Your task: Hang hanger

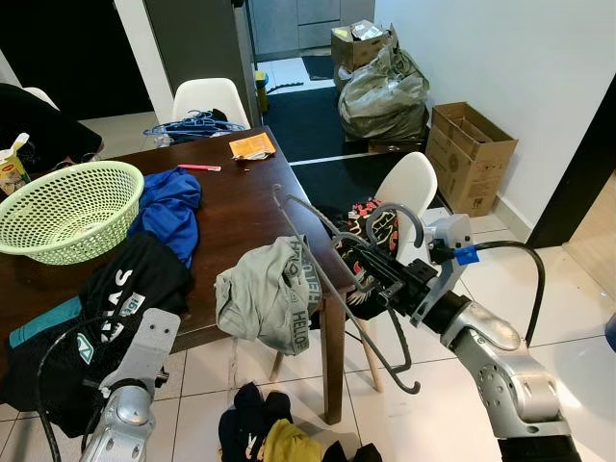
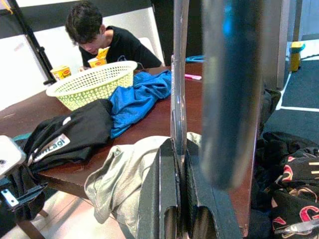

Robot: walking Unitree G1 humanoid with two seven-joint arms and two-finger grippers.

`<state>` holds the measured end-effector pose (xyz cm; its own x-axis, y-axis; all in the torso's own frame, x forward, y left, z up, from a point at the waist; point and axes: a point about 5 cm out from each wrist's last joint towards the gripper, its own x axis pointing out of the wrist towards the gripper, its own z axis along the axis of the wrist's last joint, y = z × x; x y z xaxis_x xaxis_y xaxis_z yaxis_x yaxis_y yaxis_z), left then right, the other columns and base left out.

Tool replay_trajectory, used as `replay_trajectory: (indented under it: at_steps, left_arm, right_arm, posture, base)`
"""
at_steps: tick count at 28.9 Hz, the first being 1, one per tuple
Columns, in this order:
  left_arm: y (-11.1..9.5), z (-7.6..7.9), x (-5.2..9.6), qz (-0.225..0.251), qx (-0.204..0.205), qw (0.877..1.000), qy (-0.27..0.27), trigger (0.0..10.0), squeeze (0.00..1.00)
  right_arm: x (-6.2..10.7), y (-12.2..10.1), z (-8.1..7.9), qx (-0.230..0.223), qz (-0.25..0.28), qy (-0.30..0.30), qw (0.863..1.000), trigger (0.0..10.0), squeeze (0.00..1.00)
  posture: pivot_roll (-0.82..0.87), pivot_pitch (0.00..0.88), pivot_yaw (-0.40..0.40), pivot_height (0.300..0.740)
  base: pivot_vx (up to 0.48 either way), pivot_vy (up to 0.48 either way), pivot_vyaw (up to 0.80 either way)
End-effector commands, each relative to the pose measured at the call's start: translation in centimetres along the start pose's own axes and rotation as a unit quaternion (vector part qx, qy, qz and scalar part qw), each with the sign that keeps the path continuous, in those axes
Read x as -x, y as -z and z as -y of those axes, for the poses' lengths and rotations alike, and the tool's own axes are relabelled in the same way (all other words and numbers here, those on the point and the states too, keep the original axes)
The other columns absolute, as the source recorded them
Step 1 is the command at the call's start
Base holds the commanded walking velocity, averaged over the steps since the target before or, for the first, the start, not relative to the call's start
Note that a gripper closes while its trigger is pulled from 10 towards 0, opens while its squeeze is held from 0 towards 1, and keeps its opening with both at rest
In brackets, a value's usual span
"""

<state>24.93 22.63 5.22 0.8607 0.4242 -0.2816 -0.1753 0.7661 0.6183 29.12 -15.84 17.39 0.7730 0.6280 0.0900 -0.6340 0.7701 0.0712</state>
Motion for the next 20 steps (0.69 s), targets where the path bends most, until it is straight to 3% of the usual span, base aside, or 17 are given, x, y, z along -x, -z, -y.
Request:
replay_trajectory:
  at_steps: [1,7,20]
  left_arm:
    - [0.9,-0.2,0.3,-0.011,-0.022,1.000,-0.002,10.0,0.00]
    - [2.4,0.6,0.9,-0.037,-0.041,0.998,0.020,10.0,0.00]
    - [3.0,0.6,1.4,-0.045,-0.094,0.994,0.025,10.0,0.00]
  right_arm:
    - [-0.2,-0.2,-0.3,0.000,0.000,-0.007,1.000,10.0,0.00]
    - [-0.1,-0.3,-0.4,-0.001,0.001,-0.006,1.000,10.0,0.00]
    - [-0.2,-0.1,-0.6,-0.005,0.002,-0.006,1.000,10.0,0.00]
  posture:
    - [-0.03,0.064,0.095,0.740]
    - [-0.02,0.068,0.098,0.740]
    - [-0.02,0.069,0.106,0.740]
  base:
    - [0.000,0.000,0.00]
    - [0.000,0.000,0.00]
    - [0.000,0.000,0.00]
